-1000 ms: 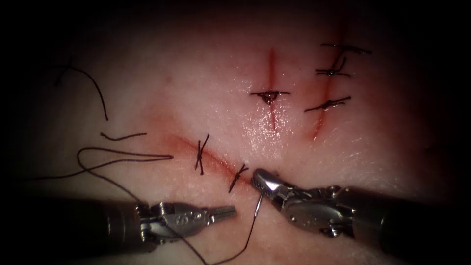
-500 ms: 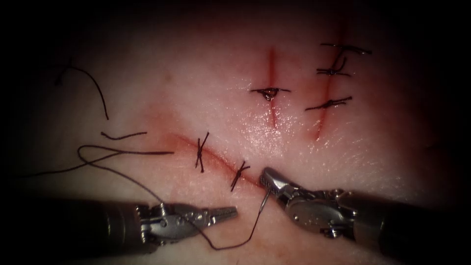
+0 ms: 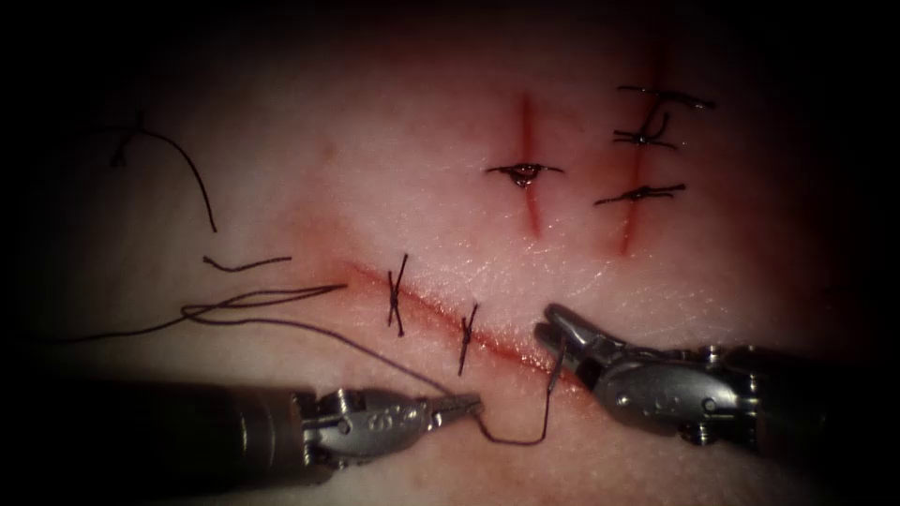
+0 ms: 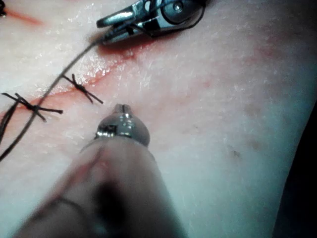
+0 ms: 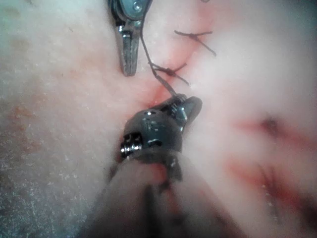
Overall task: Wound Closure
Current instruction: Pass the needle through the skin above the incision with the right needle driver.
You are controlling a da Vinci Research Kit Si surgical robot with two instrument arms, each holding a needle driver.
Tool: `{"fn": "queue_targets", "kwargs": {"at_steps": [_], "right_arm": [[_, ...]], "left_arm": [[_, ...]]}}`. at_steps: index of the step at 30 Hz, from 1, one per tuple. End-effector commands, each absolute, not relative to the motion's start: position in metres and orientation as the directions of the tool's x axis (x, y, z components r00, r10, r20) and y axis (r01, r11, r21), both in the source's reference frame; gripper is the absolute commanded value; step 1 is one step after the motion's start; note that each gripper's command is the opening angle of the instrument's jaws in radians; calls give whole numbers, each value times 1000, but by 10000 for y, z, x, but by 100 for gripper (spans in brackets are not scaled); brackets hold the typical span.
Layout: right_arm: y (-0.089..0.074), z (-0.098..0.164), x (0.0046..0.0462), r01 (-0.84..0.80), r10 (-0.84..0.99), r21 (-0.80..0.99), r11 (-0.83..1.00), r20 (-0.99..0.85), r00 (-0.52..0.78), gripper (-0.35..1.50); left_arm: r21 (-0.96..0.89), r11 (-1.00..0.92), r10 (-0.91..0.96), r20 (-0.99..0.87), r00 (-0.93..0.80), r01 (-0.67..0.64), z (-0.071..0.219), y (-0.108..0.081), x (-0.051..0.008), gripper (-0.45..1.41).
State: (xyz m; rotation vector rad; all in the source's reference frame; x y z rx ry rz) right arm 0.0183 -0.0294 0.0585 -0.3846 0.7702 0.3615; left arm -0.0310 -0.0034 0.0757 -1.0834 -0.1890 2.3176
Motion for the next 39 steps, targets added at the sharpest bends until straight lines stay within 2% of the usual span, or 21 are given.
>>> {"fn": "queue_targets", "kwargs": {"at_steps": [1,12,27,31,35,39], "right_arm": [[-285,594,191,-475,229,-142,869,-735,639,-35],[-222,584,190,-600,585,248,761,-661,469,-35],[-189,593,192,-557,769,535,635,-506,391,-35],[-189,595,192,-559,837,624,546,-438,329,-35],[-189,593,193,-536,919,747,394,-341,200,-35],[-184,589,196,-518,941,788,333,-314,129,-35]], "left_arm": [[-355,-827,552,-660,-510,-436,761,-38,-317,-45],[-366,-837,540,-671,-509,-406,774,-54,-338,-45],[-366,-843,532,-673,-514,-393,776,-56,-324,-45],[-366,-844,531,-674,-514,-392,777,-56,-324,-45],[-367,-844,532,-672,-516,-391,777,-56,-324,-45],[-367,-844,531,-672,-516,-391,777,-56,-323,-45]]}}
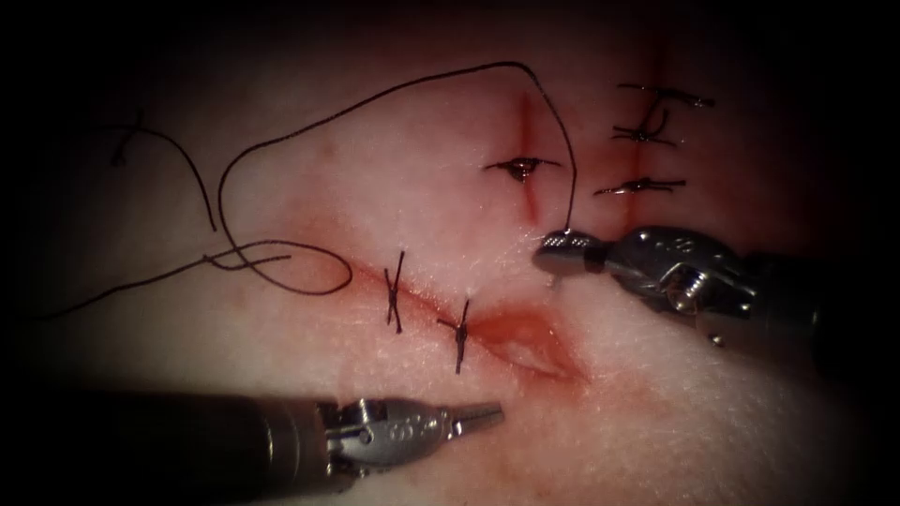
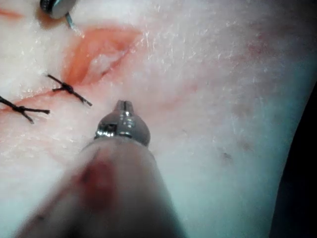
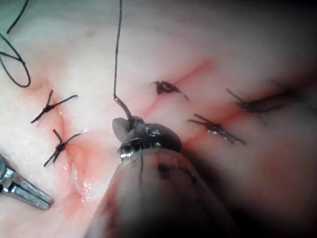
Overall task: Wound Closure
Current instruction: Pass the needle through the skin above the incision with the right needle driver.
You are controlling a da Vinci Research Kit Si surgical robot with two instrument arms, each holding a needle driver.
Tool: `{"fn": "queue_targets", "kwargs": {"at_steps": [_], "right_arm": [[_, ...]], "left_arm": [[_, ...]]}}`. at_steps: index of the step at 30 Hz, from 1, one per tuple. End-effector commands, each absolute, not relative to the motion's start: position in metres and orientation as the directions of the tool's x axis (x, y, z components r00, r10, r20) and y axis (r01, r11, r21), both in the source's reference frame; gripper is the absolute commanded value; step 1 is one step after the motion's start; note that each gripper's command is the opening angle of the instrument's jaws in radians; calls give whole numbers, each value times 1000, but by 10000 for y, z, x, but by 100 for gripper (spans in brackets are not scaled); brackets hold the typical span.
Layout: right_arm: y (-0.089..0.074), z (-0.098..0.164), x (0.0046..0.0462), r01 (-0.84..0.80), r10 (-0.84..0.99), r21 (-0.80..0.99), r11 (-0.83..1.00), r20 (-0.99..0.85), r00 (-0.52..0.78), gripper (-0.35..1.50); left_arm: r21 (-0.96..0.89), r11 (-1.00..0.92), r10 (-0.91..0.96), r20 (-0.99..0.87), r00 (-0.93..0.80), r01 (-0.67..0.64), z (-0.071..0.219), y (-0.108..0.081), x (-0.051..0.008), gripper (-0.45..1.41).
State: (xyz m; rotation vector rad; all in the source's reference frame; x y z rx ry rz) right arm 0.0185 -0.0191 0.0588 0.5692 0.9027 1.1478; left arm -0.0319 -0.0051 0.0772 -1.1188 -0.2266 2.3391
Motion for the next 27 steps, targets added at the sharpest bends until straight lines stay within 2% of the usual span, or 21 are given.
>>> {"fn": "queue_targets", "kwargs": {"at_steps": [1,8,12,19,27], "right_arm": [[-184,588,197,-509,944,798,323,-307,118,-35],[-188,581,208,-434,971,871,228,-235,37,-35],[-199,579,213,-370,993,922,114,-111,31,-35],[-238,583,216,-427,996,904,-34,64,56,-35],[-249,582,215,-484,992,874,-54,101,72,-35]], "left_arm": [[-368,-844,531,-672,-516,-390,777,-56,-323,-45],[-368,-845,531,-673,-516,-389,777,-55,-322,-45],[-369,-845,530,-673,-516,-387,777,-55,-321,-45],[-366,-844,531,-670,-519,-391,775,-53,-316,-45],[-366,-844,531,-670,-519,-392,775,-53,-316,-45]]}}
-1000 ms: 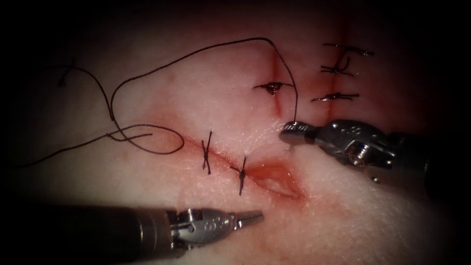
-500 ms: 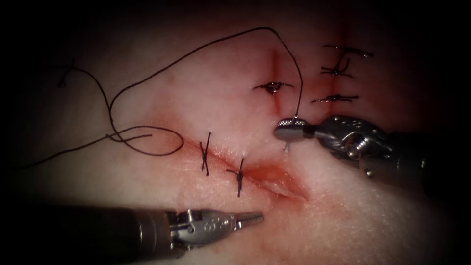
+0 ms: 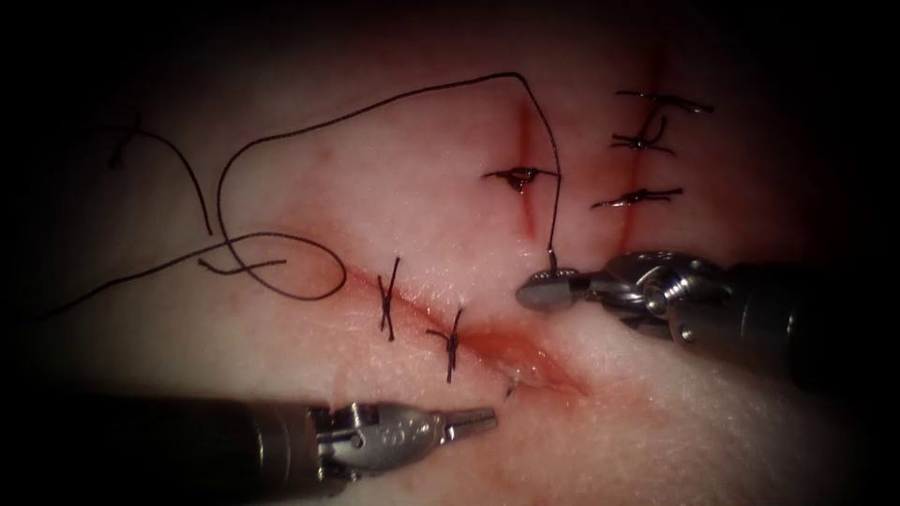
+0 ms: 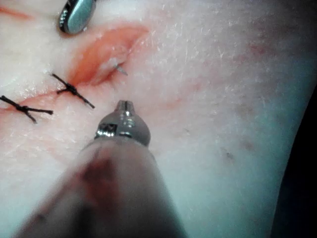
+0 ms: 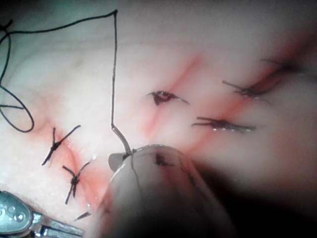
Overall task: Wound Closure
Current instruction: Pass the needle through the skin above the incision with the right needle driver.
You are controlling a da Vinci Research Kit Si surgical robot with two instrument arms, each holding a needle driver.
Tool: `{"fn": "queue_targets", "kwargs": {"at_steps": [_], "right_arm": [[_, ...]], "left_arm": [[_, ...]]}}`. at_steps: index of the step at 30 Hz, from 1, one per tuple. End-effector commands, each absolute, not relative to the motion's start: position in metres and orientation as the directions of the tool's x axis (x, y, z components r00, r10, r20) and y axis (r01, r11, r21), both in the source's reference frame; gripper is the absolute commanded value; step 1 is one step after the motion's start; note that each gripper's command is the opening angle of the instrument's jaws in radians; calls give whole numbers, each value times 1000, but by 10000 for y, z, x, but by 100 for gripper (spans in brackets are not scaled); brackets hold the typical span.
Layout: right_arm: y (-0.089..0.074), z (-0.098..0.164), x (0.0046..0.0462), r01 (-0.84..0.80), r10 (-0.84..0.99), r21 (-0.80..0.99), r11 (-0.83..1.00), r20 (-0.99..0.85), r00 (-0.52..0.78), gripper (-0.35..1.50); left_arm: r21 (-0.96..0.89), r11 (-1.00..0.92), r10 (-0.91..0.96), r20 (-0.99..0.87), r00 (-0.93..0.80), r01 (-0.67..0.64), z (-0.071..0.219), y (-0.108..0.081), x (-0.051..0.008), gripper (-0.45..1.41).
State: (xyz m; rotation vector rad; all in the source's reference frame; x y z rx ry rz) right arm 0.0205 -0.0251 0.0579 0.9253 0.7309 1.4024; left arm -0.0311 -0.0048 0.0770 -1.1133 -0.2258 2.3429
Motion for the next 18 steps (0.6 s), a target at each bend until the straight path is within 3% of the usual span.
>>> {"fn": "queue_targets", "kwargs": {"at_steps": [1,6,7,8,9,18], "right_arm": [[-254,582,217,-476,990,878,-56,109,84,-35],[-266,577,232,-406,993,912,-60,96,68,-35],[-264,577,231,-402,996,914,-61,82,35,-20],[-257,578,228,-399,998,915,-50,34,-48,79],[-247,582,224,-385,997,923,-12,-20,-79,118],[-194,592,183,-575,916,773,267,-390,-99,143]], "left_arm": [[-366,-844,531,-670,-519,-392,775,-53,-316,-45],[-366,-843,532,-669,-519,-394,775,-52,-319,-45],[-366,-843,532,-669,-519,-393,775,-53,-318,-45],[-366,-844,531,-669,-519,-392,773,-54,-316,-45],[-367,-845,530,-670,-520,-389,773,-55,-313,-43],[-365,-845,529,-670,-521,-390,773,-55,-312,-45]]}}
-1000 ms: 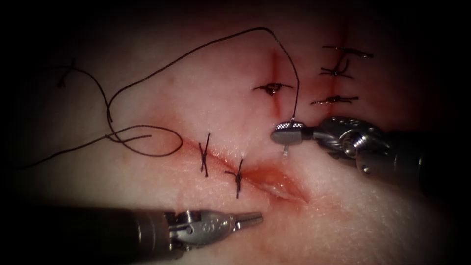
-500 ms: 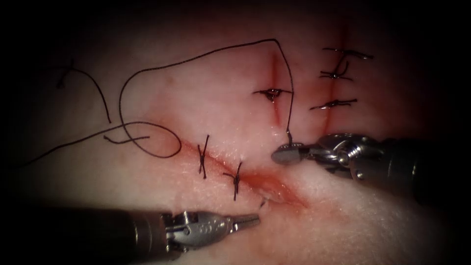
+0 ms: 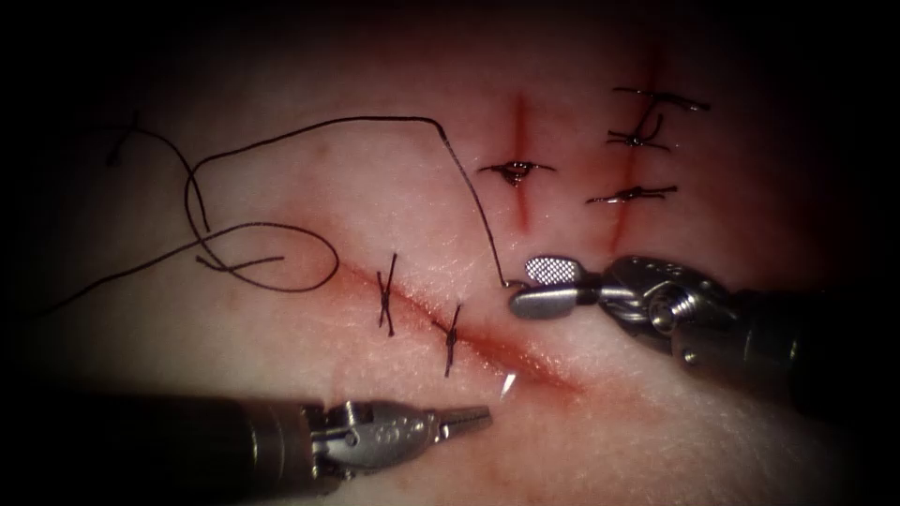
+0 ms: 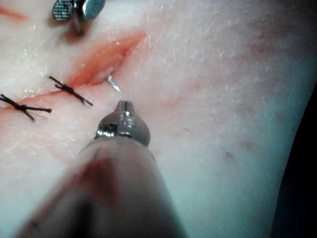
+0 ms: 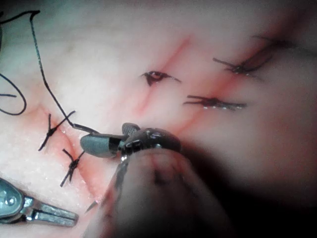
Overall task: Wound Closure
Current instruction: Pass the needle through the skin above the incision with the right needle driver.
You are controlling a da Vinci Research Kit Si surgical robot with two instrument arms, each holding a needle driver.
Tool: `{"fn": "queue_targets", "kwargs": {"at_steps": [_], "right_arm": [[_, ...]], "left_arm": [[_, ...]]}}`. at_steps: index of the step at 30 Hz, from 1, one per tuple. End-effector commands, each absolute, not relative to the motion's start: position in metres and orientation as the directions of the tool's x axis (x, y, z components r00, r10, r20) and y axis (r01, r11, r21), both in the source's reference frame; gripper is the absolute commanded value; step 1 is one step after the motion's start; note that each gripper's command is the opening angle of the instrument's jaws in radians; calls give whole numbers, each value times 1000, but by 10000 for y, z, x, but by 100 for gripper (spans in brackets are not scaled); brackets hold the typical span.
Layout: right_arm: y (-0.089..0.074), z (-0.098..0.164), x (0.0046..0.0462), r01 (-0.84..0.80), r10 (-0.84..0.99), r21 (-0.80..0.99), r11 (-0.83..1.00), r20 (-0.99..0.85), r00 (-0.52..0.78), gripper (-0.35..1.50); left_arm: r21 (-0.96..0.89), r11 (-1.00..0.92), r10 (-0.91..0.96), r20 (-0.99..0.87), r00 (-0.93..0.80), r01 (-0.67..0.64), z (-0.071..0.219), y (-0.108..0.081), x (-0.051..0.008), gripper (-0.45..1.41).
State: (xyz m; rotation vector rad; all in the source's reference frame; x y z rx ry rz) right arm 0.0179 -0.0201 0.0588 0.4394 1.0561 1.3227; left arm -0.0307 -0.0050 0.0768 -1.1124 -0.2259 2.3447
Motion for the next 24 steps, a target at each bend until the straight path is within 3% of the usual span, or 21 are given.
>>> {"fn": "queue_targets", "kwargs": {"at_steps": [1,9,14,24], "right_arm": [[-191,591,182,-594,901,748,296,-426,-87,143],[-201,571,204,-647,761,535,543,-640,110,146],[-213,560,220,-623,696,448,641,-682,226,146],[-208,559,235,-610,603,345,713,-746,284,140]], "left_arm": [[-365,-845,529,-670,-521,-390,773,-55,-312,-45],[-364,-845,529,-670,-521,-391,773,-56,-312,-45],[-364,-845,529,-670,-521,-391,773,-56,-312,-45],[-364,-846,529,-670,-521,-390,773,-55,-312,-45]]}}
